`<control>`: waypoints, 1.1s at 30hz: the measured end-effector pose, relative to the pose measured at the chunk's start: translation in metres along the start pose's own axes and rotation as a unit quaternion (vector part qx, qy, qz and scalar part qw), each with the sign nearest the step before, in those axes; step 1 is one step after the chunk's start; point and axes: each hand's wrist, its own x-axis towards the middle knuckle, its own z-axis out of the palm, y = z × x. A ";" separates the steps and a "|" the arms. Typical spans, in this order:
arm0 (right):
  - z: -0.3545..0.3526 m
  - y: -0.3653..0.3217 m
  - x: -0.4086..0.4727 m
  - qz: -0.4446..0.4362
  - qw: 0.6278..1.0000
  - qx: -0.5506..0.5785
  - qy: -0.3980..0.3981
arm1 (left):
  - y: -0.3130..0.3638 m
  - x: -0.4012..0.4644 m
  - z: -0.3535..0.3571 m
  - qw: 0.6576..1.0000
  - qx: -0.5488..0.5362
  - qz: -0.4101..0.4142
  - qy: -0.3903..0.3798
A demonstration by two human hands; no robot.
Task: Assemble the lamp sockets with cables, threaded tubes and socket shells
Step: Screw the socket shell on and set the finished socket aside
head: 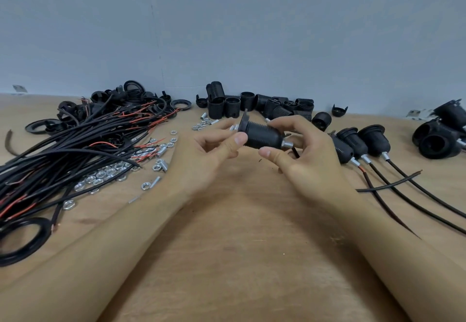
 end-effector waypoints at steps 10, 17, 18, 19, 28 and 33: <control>-0.007 0.001 0.001 -0.044 0.997 0.050 -0.035 | 0.007 -0.001 -0.008 0.997 0.007 -0.025 -0.069; -0.005 0.001 0.002 -0.155 0.986 0.038 -0.053 | 0.013 -0.003 -0.011 0.993 -0.002 -0.092 -0.072; -0.005 0.001 0.002 -0.161 0.985 0.039 -0.056 | 0.012 -0.003 -0.012 0.992 0.003 -0.099 -0.076; -0.006 0.001 0.002 -0.161 0.984 0.045 -0.061 | 0.012 -0.002 -0.012 0.991 0.007 -0.107 -0.079; -0.016 0.000 0.006 -0.021 0.992 0.101 -0.076 | 0.015 -0.002 -0.015 0.992 0.018 -0.053 -0.113; -0.013 0.004 0.006 -0.002 0.995 0.083 -0.061 | 0.021 -0.003 -0.014 0.995 -0.005 0.010 -0.099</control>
